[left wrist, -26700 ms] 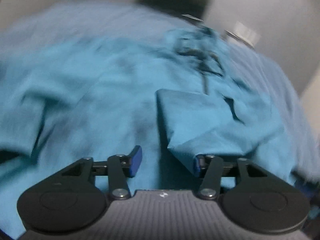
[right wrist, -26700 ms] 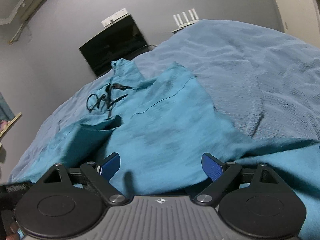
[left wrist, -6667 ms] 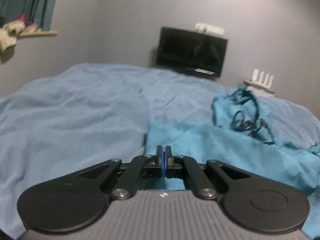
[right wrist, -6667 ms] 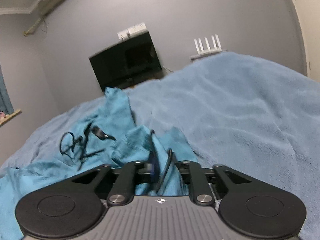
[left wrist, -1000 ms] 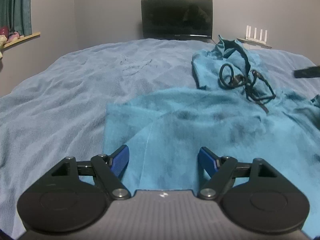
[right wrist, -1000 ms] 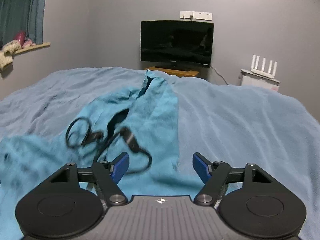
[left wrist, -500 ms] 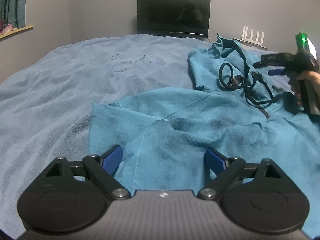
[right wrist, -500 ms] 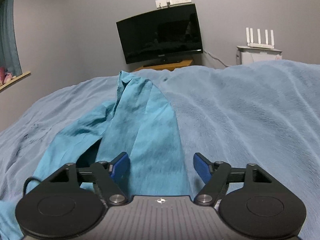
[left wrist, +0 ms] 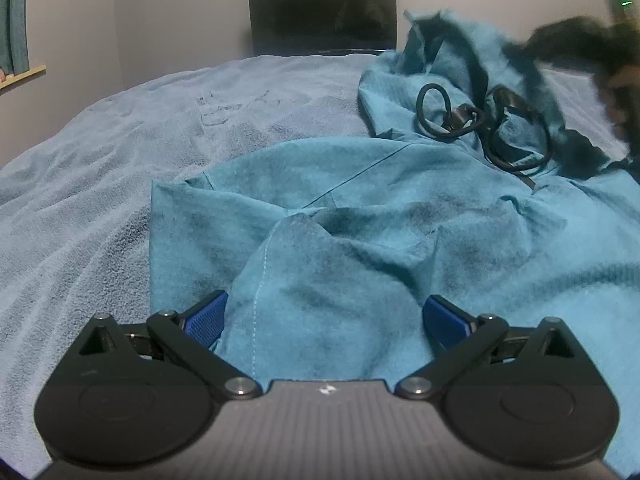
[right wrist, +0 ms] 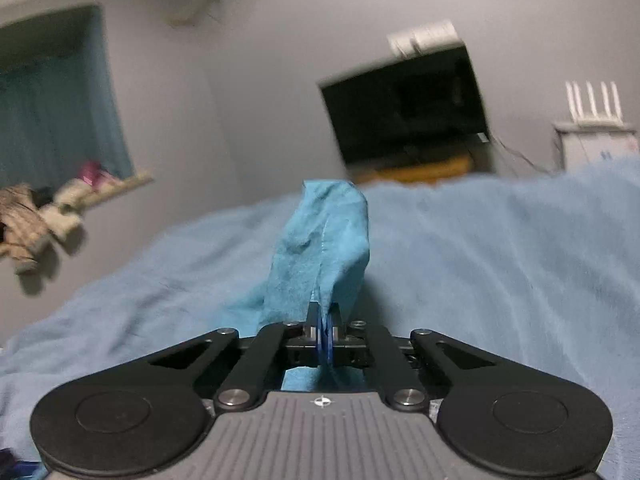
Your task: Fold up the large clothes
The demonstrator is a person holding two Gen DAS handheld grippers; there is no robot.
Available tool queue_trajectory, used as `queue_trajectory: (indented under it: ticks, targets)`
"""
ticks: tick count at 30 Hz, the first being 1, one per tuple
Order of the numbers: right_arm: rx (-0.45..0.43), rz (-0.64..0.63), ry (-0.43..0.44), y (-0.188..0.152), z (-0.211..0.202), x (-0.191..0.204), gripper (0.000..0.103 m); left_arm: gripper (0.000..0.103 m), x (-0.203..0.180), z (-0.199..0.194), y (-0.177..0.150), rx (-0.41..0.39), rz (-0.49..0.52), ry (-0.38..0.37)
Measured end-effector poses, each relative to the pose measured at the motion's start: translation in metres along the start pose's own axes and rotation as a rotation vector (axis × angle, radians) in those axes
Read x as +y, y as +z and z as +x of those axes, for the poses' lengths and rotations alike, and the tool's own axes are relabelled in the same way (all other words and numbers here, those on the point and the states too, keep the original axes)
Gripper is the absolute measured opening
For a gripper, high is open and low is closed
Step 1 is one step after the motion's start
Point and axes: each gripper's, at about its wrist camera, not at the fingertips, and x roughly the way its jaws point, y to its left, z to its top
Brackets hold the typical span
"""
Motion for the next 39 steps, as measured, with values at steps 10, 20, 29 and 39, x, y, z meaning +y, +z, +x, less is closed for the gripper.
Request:
queue_trajectory:
  ticks: [10,20,29,39]
  targets:
    - [-0.009,-0.222,0.070,-0.041,-0.137,0.066,0.002,0.102,-0.004,-0.012,-0.002,-0.014,0.040,0.032]
    - [0.145,-0.202,-0.078,-0.140,-0.224,0.086,0.006,0.102,-0.003,-0.066,-0.009,-0.020,0.012,0.044]
    - [0.157,-0.008,-0.210,-0.180,-0.308,0.097,0.041,0.102,-0.004,-0.142,-0.022,0.025,-0.010,0.085]
    - [0.141,0.213,-0.151,-0.160,-0.331,0.139,0.085,0.102,-0.049,-0.224,-0.013,-0.145,-0.016,-0.079]
